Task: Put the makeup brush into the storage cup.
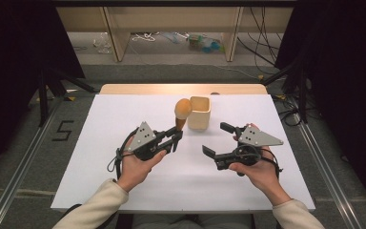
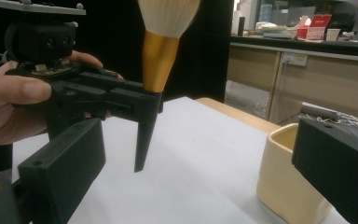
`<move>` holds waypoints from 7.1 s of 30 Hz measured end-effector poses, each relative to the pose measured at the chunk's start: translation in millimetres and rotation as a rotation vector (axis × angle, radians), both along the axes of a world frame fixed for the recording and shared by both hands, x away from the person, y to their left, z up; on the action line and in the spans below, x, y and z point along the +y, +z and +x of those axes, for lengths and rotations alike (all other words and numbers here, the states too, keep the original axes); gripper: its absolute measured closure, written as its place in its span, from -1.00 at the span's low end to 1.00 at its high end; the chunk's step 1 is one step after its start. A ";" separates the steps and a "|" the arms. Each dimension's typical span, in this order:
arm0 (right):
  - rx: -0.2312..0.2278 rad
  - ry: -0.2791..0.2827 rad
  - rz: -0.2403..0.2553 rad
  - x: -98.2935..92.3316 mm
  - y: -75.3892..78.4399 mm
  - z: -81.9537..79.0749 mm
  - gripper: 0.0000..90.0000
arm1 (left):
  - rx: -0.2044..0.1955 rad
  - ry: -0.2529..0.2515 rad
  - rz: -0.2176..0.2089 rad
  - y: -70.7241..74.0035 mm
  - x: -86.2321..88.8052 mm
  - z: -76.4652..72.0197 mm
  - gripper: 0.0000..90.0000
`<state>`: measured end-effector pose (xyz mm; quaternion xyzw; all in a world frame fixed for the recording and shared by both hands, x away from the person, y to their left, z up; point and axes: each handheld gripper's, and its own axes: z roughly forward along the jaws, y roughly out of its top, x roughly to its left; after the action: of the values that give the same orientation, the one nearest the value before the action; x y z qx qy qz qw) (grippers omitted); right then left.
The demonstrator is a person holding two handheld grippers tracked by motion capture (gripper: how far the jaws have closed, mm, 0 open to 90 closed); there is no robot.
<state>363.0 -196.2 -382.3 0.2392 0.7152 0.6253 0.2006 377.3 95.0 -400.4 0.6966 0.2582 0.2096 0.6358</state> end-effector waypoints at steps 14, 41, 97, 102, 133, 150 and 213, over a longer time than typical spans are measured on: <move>-0.023 -0.002 -0.001 0.5 3.2 4.4 -0.92 | -0.008 -0.025 -0.009 -0.9 -5.0 0.6 0.65; -0.029 0.004 0.002 3.4 9.0 9.8 -0.91 | -0.003 -0.082 -0.014 -3.7 -18.7 0.1 0.65; -0.052 0.010 0.038 20.5 13.9 22.3 -0.27 | 0.010 -0.130 -0.017 -6.2 -34.4 0.9 0.65; -0.034 0.027 0.053 22.9 13.1 22.0 -0.13 | 0.007 -0.136 -0.017 -6.0 -34.9 0.2 0.65; -0.037 0.097 0.058 24.5 13.2 24.7 0.42 | 0.027 -0.162 -0.023 -7.0 -36.7 2.6 0.65; -0.010 0.103 0.043 25.3 13.6 23.1 0.45 | 0.031 -0.166 -0.024 -8.6 -37.4 5.0 0.64; -0.059 -0.021 0.049 4.4 28.8 33.7 0.47 | -0.015 0.016 -0.045 2.4 50.5 -16.5 -0.79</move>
<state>396.6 -191.8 -353.6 0.2331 0.6908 0.6473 0.2223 360.8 145.5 -398.0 0.6785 0.2637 0.2141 0.6513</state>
